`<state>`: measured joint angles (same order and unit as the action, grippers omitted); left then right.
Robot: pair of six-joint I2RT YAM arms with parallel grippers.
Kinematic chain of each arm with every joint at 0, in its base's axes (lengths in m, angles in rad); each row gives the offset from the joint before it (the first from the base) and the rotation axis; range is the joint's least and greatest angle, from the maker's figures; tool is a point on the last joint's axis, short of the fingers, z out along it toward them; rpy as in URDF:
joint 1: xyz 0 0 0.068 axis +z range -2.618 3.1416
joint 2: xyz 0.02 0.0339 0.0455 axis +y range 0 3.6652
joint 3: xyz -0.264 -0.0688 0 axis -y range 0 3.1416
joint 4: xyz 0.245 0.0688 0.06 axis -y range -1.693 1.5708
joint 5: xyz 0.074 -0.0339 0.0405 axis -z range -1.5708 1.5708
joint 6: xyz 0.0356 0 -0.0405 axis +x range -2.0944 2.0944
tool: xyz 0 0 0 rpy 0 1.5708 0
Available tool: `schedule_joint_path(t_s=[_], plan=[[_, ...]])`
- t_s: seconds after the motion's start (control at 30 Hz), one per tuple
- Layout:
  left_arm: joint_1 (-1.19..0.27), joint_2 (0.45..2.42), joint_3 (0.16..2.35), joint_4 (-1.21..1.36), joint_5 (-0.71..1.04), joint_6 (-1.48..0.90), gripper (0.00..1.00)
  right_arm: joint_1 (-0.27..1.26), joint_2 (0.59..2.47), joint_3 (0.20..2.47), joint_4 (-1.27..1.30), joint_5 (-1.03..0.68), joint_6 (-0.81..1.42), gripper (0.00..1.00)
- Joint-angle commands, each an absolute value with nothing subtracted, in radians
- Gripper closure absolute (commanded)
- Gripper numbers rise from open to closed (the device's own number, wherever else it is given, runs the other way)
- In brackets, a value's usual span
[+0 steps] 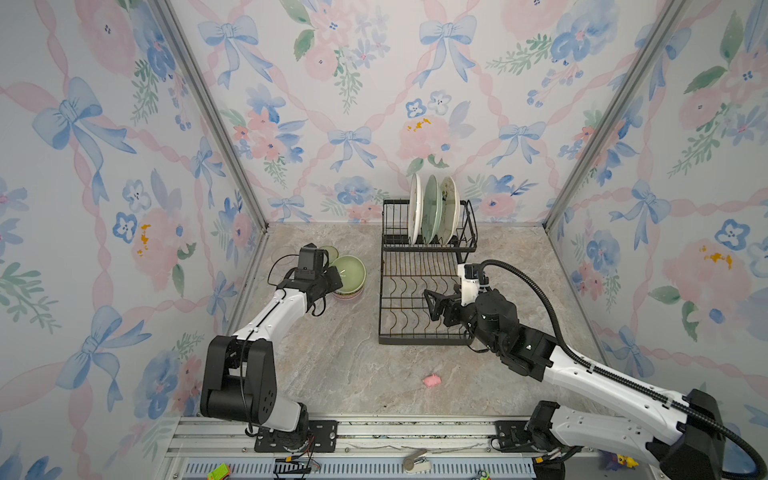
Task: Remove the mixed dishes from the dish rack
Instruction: 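Lower the green bowl onto the bowl stack while the right gripper withdraws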
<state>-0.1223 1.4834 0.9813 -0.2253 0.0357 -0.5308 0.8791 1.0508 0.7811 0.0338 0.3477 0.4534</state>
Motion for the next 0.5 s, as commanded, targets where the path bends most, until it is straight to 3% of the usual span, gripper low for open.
schedule_joint_path(t_s=[0.0, 0.47], plan=[[-0.114, 1.498, 1.03, -0.247, 0.0, -0.493, 1.0, 0.861, 1.024, 0.766, 0.007, 0.348, 0.464, 0.03], [-0.117, 1.551, 1.073, -0.319, -0.043, -0.451, 1.0, 0.848, 1.032, 0.766, -0.005, 0.337, 0.469, 0.03]])
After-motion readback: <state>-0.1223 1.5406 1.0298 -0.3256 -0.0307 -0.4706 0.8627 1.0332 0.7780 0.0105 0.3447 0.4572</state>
